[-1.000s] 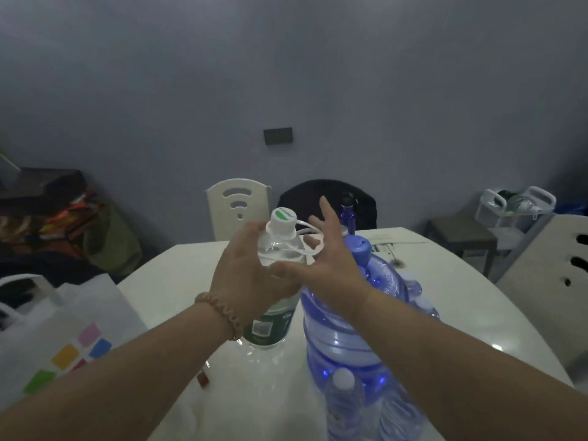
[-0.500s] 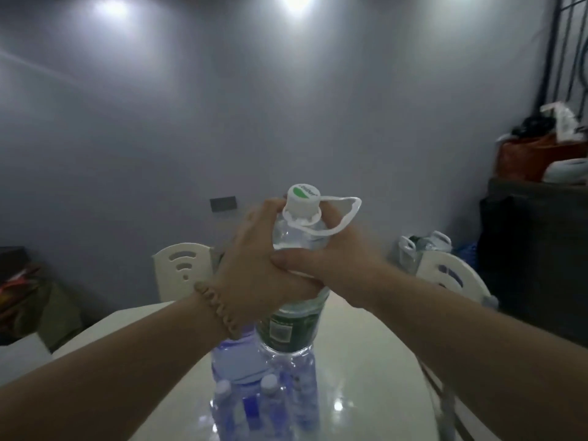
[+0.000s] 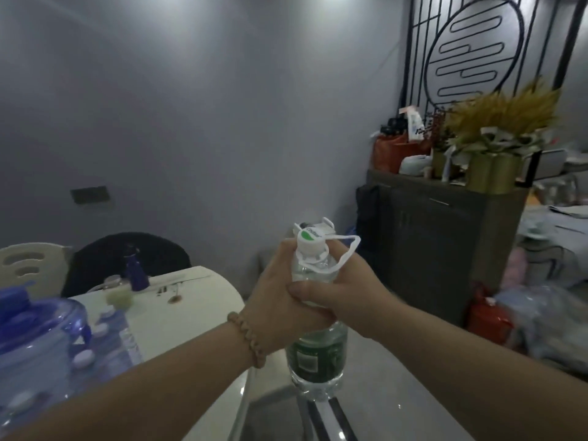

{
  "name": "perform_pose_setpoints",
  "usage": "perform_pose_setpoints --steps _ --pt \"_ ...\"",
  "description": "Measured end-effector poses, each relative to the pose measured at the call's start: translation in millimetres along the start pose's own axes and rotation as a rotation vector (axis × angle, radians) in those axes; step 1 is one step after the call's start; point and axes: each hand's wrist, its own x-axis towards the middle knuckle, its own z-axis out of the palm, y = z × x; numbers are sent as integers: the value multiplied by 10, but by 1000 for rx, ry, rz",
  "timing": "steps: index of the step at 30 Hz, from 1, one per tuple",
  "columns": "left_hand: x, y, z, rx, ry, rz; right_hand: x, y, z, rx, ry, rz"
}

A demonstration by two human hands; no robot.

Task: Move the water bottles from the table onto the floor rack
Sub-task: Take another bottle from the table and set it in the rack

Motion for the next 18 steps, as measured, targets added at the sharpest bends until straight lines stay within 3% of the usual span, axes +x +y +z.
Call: perform_pose_setpoints --steps 9,13,18 --pt "900 -406 1162 7 -138 38 323 846 -1185 58 23 34" --pt "1583 -837 1597 88 -153 115 880 1350 -1808 238 -30 107" --pt "2375 -1401 1992 39 -186 117 1603 1921 -2322 449 187 262"
